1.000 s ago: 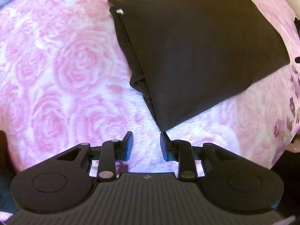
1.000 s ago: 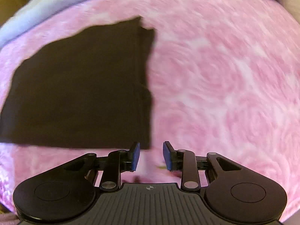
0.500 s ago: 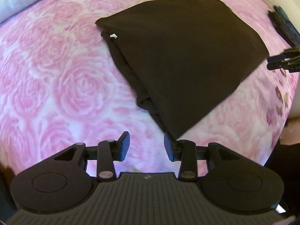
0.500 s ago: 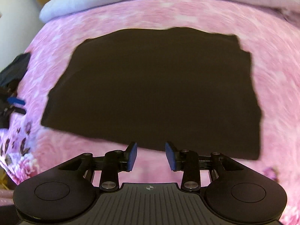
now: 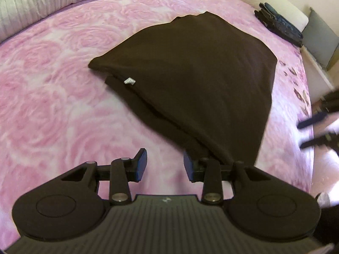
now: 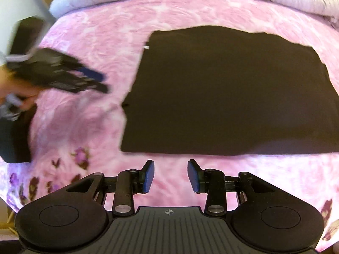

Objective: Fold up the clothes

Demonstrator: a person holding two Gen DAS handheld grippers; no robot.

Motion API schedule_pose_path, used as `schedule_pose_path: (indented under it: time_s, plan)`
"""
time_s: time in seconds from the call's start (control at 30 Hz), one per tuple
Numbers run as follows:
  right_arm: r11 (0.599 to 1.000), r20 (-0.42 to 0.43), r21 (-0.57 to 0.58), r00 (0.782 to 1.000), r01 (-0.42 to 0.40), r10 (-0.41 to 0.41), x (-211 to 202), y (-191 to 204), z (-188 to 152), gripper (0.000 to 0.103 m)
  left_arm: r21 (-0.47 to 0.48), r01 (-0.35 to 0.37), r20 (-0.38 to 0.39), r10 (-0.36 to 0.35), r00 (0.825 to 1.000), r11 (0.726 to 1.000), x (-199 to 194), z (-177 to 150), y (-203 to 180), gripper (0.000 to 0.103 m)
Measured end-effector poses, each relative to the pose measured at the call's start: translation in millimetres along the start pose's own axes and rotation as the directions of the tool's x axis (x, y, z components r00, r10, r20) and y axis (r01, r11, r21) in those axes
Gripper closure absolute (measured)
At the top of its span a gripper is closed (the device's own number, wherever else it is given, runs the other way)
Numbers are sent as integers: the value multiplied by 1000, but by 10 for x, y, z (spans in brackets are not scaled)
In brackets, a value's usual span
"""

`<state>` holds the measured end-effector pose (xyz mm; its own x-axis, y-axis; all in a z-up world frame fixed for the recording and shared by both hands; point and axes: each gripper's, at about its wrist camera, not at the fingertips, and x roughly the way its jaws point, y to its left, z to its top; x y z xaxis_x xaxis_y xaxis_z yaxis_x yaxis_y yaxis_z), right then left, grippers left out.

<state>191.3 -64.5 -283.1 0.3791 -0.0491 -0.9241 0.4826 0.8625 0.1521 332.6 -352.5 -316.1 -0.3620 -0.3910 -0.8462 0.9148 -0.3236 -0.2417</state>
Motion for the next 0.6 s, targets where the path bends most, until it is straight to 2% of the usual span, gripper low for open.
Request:
schedule_pose_path:
  time_s: [0.07,0.17,0.3,0.4,0.43,0.47,0.5,0.53,0.6]
  plan:
    - [1000,-20,10,1000,23,-23,48,42,-32,64,-8,30,-4,-30,1000,1000,140,26,-13,72]
    - [997,-46,47,998,54,-52,91,46,-99,64,15,57,-24,-57,998,998,315,43,-133,78]
    - [994,-47,59,995,90,-87,101,90,-132,64,108,68,-34,-64,997,992,269,24,-194,78]
    - [995,-26,27,995,100,-99,128,188,-102,64,248,44,-6,-44,999,968,58,9,-156,74]
    - [995,-17,-5,995,102,-102,166,264,-91,64,344,13,4,-15,1000,939,0,-13,-160,70]
    - [994,-9,-38,994,104,-105,203,340,-80,64,444,-27,17,22,1000,895,-30,-48,-170,67]
    - [992,0,-70,994,107,-107,241,416,-69,64,543,-69,36,59,998,837,-47,-86,-181,58]
    - [989,8,-102,994,111,-111,288,492,-63,64,644,-118,66,99,993,756,-20,-135,-191,48]
    - [978,23,-168,992,127,-125,415,652,-64,61,806,-203,136,159,978,557,44,-227,-206,34]
